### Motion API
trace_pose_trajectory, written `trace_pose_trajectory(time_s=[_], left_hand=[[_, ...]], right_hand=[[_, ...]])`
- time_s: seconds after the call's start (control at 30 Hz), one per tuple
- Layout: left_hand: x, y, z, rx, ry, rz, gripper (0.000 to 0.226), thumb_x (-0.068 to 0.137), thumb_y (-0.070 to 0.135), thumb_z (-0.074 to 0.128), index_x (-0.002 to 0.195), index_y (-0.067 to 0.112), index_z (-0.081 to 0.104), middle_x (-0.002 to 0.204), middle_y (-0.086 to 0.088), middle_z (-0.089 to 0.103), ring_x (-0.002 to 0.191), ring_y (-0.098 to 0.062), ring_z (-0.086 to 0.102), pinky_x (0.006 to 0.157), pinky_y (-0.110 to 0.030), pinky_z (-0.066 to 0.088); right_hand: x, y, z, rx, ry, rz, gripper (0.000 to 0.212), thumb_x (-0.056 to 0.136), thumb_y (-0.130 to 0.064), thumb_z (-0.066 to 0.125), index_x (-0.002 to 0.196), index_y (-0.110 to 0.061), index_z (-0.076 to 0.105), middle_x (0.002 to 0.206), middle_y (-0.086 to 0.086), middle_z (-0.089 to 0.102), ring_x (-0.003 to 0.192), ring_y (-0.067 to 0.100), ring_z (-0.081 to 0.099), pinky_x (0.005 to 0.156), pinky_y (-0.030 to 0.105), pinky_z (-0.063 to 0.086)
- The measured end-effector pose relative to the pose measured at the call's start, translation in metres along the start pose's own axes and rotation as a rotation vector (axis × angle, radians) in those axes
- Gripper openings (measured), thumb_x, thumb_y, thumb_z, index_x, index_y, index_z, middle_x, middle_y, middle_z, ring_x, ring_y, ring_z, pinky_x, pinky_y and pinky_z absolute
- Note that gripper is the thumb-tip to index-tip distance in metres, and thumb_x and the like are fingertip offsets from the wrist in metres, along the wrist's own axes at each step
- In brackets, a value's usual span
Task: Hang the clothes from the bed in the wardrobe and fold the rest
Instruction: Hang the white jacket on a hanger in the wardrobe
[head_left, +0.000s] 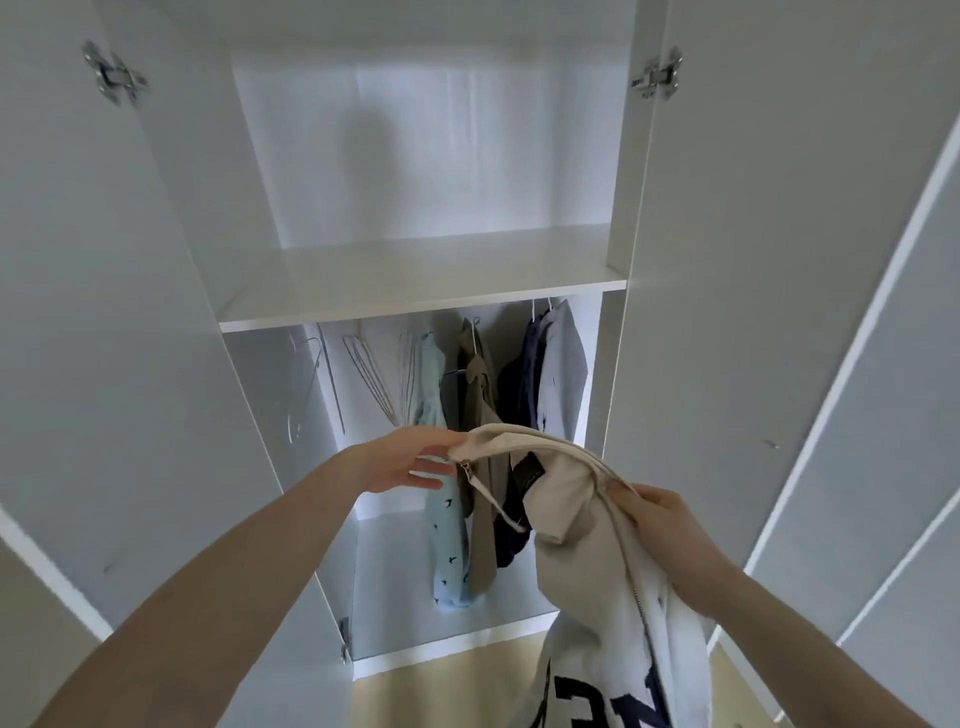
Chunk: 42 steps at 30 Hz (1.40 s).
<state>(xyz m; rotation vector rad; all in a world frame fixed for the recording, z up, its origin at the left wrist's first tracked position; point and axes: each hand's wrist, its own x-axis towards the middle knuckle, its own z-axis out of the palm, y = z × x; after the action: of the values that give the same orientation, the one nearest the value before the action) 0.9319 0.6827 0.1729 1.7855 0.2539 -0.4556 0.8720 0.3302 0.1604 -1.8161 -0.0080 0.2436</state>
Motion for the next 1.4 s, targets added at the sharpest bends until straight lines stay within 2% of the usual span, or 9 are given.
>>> trace_pose_trajectory(time_s=[0.17,0.33,0.5,0.7,1.03,1.1,1.23,1.3,1.4], left_hand=[[0.092,-0.003,-0.066,0.146,0.272,-0.022,0.045,0.088,0.029,0.077,0.127,0.011,0.061,0.123,-0.006,0.065,0.108,-0.023,0.067,0.089,-0.038,0.062],[0.150,-0.012,-0.097,0.504,0.321,-0.022,0.064,0.096,0.026,0.064,0.152,0.009,0.038,0.140,-0.011,0.045,0.106,-0.028,0.061,0.080,-0.037,0.060],[0.200,-0.028,-0.109,0.590,0.335,-0.062,0.078,0.098,0.033,0.061,0.161,0.013,0.020,0.158,-0.014,0.031,0.118,-0.034,0.059,0.087,-0.044,0.062],[0.248,-0.027,-0.117,0.531,0.380,-0.138,0.063,0.100,0.028,0.058,0.153,0.008,0.030,0.144,-0.016,0.048,0.100,-0.028,0.059,0.080,-0.041,0.063],[0.297,-0.020,-0.131,0.438,0.466,-0.182,0.032,0.095,0.022,0.066,0.119,0.000,0.061,0.104,-0.019,0.068,0.086,-0.032,0.071,0.072,-0.040,0.064],[0.303,-0.019,-0.132,0.364,0.464,-0.179,0.030,0.096,0.025,0.065,0.114,0.000,0.064,0.097,-0.018,0.071,0.074,-0.030,0.071,0.055,-0.031,0.057],[0.320,-0.016,-0.134,0.068,0.459,-0.207,0.028,0.095,0.014,0.071,0.115,-0.004,0.064,0.098,-0.023,0.072,0.068,-0.030,0.069,0.063,-0.035,0.062],[0.330,-0.012,-0.137,-0.030,0.469,-0.213,0.022,0.096,0.008,0.070,0.114,-0.004,0.068,0.095,-0.022,0.071,0.062,-0.028,0.066,0.051,-0.029,0.058],[0.342,-0.012,-0.142,-0.026,0.535,-0.138,0.014,0.095,0.004,0.069,0.107,-0.001,0.073,0.101,-0.020,0.075,0.087,-0.033,0.075,0.081,-0.042,0.064]], right_hand=[[0.065,-0.011,0.048,-0.051,0.009,0.079,0.051,0.102,-0.043,0.060,0.086,0.005,0.067,0.080,0.014,0.069,0.073,0.019,0.058,0.074,0.034,0.045],[0.101,-0.010,0.071,-0.148,0.068,0.125,0.046,0.097,-0.041,0.066,0.056,-0.020,0.061,0.062,-0.002,0.042,0.059,0.015,0.037,0.060,0.029,0.028],[0.123,-0.007,0.074,-0.208,0.135,0.182,0.051,0.095,-0.047,0.067,0.077,0.001,0.066,0.065,0.001,0.049,0.062,0.016,0.043,0.064,0.031,0.031],[0.148,-0.016,0.076,-0.294,0.186,0.179,0.039,0.096,-0.048,0.065,0.068,-0.021,0.057,0.063,-0.002,0.039,0.058,0.015,0.035,0.061,0.031,0.026],[0.189,-0.028,0.101,-0.258,0.142,0.169,0.052,0.097,-0.049,0.063,0.072,-0.004,0.055,0.067,0.001,0.039,0.061,0.016,0.037,0.062,0.031,0.028],[0.193,-0.028,0.106,-0.251,0.141,0.160,0.058,0.097,-0.049,0.063,0.077,0.004,0.054,0.067,0.002,0.038,0.061,0.017,0.036,0.063,0.031,0.028],[0.197,-0.025,0.116,-0.273,0.138,0.136,0.061,0.098,-0.050,0.061,0.076,0.005,0.046,0.069,0.003,0.032,0.062,0.016,0.032,0.063,0.031,0.023],[0.199,-0.021,0.120,-0.262,0.135,0.132,0.060,0.098,-0.050,0.061,0.077,0.005,0.047,0.069,0.004,0.034,0.063,0.016,0.033,0.061,0.030,0.024],[0.202,-0.018,0.122,-0.253,0.133,0.139,0.059,0.099,-0.048,0.061,0.076,0.005,0.050,0.070,0.005,0.036,0.064,0.017,0.034,0.061,0.030,0.025]])
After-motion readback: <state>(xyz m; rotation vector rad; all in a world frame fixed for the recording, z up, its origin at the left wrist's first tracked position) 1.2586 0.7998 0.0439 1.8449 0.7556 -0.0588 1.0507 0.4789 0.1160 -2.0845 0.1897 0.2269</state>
